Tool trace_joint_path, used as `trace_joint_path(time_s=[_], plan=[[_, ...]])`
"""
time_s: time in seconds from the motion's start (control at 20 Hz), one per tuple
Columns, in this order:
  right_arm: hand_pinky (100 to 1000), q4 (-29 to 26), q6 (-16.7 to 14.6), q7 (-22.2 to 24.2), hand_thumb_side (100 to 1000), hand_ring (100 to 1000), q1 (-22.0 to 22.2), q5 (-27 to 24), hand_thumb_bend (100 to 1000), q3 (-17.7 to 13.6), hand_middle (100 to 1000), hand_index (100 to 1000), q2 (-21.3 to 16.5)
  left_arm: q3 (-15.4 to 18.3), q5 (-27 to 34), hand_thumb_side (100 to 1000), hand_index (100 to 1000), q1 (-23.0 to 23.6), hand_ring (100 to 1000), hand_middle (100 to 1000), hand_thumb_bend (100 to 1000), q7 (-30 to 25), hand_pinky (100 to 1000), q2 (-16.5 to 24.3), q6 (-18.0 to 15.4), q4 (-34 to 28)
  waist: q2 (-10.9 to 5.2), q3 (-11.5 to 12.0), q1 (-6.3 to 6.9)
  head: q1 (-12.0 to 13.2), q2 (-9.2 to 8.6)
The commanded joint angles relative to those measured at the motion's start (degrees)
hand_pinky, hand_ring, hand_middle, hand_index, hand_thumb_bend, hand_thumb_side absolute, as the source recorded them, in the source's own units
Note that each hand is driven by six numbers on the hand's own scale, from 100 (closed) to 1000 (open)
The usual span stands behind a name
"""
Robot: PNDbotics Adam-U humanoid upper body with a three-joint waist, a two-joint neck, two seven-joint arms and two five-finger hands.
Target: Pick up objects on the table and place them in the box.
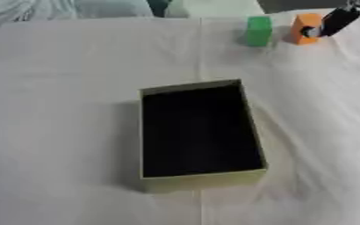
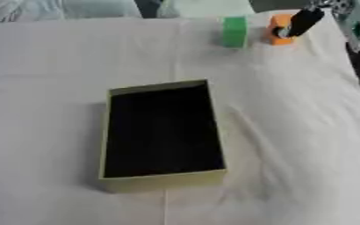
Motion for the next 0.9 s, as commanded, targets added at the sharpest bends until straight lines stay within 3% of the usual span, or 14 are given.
trace_joint_path(time_s=[0.05,0.3,0.9], plan=[[869,-2.71,0.04,2.63,100,921,-2.02,0.52,407,-1.3,873,917,-0.75,0.27,0.25,819,898,-0.47,753,742,489,0.11,922,1.31,-0.15,-0.84,-1.48,0.04,-0.01,-0.11,0.09],[867,-3.81,2.29,3.21,100,909,-1.94,0.93,406,-1.75,879,938,0.31,0.22,0.32,820,897,-0.43,751,741,488,0.01,922,1.19,-0.15,-0.84,-1.47,0.21,0.07,-0.39,-0.34],[863,-2.72,3.43,2.39,100,899,-1.91,0.26,406,-2.08,871,948,2.06,0.1,0.26,826,895,-0.5,748,740,483,-0.19,926,0.36,0.19,-0.84,-0.31,1.44,0.21,-2.82,-3.23]])
